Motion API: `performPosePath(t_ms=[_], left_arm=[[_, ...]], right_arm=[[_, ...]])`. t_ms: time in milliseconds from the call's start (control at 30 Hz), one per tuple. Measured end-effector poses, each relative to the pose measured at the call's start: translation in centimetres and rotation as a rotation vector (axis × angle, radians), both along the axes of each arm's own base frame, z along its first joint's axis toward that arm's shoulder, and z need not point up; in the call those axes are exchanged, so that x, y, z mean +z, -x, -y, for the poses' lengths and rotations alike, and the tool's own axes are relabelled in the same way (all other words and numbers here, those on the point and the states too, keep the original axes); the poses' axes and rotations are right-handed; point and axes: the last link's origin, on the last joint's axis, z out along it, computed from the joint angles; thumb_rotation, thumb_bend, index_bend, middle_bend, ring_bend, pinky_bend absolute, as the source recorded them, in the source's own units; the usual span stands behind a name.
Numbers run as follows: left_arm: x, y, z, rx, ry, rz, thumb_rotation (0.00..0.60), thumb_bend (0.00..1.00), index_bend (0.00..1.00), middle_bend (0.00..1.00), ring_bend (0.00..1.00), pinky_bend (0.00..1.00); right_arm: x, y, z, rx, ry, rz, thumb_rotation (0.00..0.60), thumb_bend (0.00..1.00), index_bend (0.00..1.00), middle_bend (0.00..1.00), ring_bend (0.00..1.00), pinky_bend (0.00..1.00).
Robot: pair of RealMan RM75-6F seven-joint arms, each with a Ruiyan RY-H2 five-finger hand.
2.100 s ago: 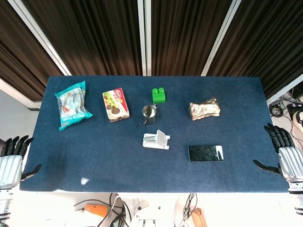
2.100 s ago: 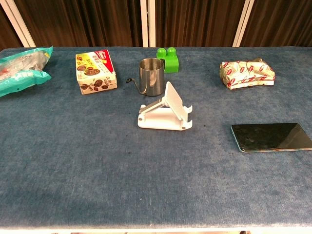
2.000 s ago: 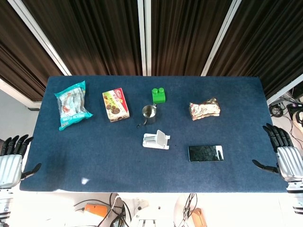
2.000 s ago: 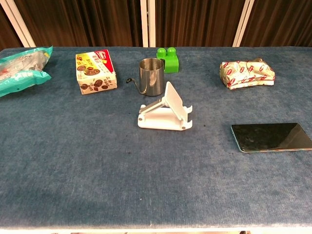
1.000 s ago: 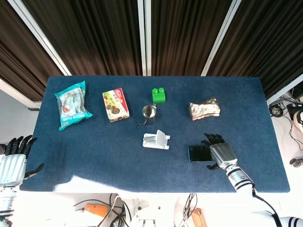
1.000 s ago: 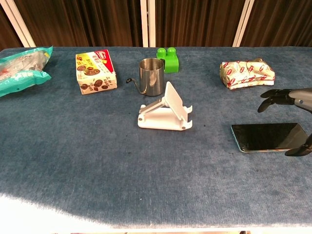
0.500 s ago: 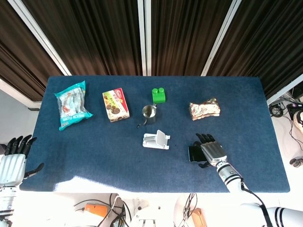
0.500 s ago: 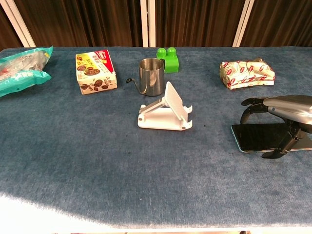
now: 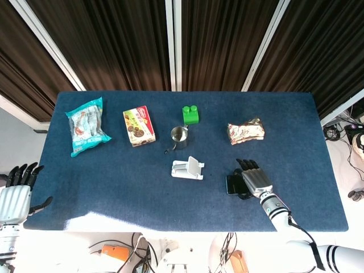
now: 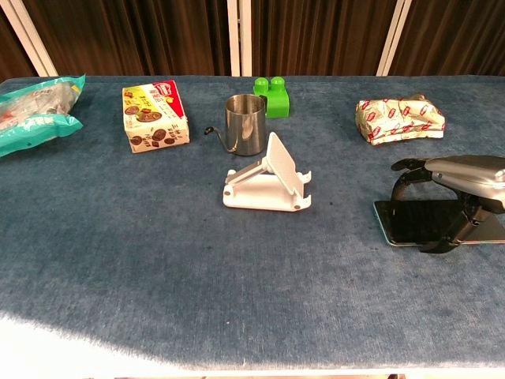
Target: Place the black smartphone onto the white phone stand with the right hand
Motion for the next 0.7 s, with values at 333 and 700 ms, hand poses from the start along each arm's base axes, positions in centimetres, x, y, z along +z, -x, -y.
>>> performPosePath(t_ms=[333,700], left_arm=[[0.05,-0.08,0.10,-0.005,-0.003,0.006,0.600,0.12,0.14,0.07,0.01,0.00],[0.05,-0.35,0.13,-0.012,0.004,0.008,0.600,0.12,0.14,0.07,0.01,0.00]], right_arm=[[0.38,-0.19,0.20,-0.018,0.051,0.131,0.600,0.40,0.62,0.34,0.13,0.00],[0.51,-0.04,0.75,-0.009,0.107,0.314,0.600,0.43,0.68,0.48,0.38,0.40]])
